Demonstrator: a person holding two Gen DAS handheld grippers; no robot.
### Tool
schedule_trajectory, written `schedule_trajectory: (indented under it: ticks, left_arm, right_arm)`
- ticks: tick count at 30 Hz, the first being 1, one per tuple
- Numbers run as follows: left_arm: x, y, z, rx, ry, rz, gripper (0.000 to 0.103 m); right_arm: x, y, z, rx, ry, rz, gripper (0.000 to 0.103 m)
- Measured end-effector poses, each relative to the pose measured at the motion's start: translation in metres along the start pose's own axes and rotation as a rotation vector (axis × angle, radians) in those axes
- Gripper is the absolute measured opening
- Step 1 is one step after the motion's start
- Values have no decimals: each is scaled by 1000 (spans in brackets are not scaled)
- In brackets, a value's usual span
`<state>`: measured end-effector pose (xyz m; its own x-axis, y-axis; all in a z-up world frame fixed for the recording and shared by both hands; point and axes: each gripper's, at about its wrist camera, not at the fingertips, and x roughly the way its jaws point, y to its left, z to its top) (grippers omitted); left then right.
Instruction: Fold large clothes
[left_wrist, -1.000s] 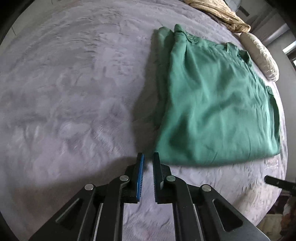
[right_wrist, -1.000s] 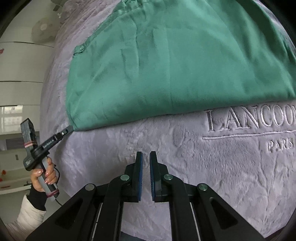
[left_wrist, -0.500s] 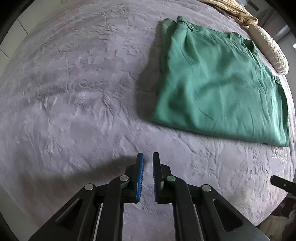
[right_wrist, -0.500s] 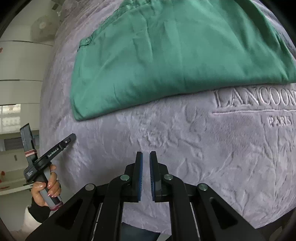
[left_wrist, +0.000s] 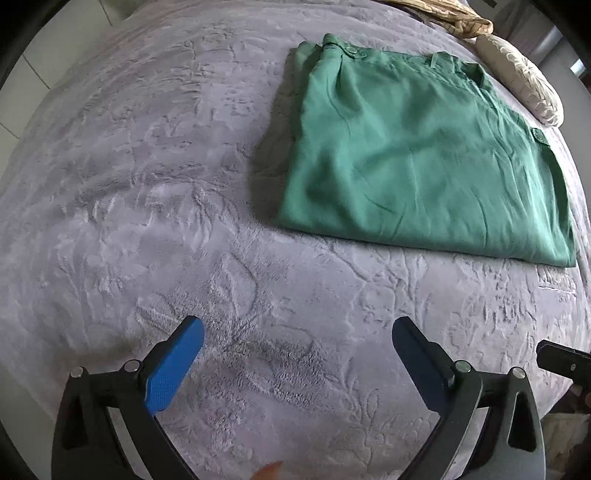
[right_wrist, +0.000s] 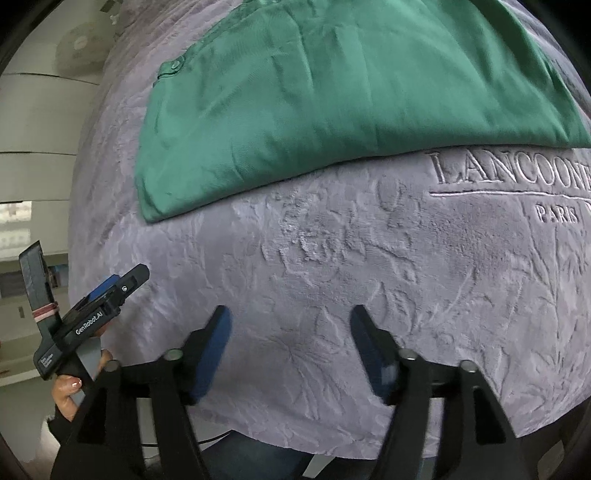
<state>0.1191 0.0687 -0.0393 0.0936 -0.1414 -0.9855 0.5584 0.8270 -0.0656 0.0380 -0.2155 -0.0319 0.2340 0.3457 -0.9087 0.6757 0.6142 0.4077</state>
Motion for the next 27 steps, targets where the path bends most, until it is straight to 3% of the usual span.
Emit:
schedule_trajectory:
  ticks: [5, 9, 27]
  left_arm:
    - [4, 2, 8, 11, 18, -27, 102]
    - [3, 7, 11, 8, 3, -32, 102]
    - [0, 5, 12, 7, -21, -55, 102]
  right_arm:
    - [3, 9, 1, -25, -7, -1, 80]
    - [2, 15, 1, -47, -43, -20, 103]
    - [21, 14, 1, -12, 31, 2, 103]
